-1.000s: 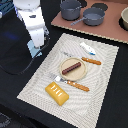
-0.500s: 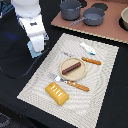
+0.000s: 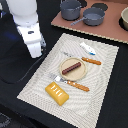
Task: Interact with the objects in diverse but meaningful ways.
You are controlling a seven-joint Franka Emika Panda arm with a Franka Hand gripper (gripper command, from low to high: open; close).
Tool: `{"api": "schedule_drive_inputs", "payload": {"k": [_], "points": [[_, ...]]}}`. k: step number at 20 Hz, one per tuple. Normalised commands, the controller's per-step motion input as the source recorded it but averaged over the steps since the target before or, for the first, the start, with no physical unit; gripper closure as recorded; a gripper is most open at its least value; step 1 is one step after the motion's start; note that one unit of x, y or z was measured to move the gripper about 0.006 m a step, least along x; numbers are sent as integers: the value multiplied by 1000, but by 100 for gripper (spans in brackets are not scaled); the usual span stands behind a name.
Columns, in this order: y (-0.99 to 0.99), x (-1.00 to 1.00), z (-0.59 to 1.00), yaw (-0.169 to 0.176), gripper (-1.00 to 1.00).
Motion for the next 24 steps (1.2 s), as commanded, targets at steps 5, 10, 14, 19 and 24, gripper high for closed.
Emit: {"api": "schedule_drive_inputs", "payload": {"k": [5, 10, 14, 19, 24], "points": [[0, -82, 67, 0, 100], [0, -14, 917, 0, 100], [0, 233, 1000, -9, 100], [9, 582, 1000, -46, 100], [17, 859, 899, -68, 100]]}}
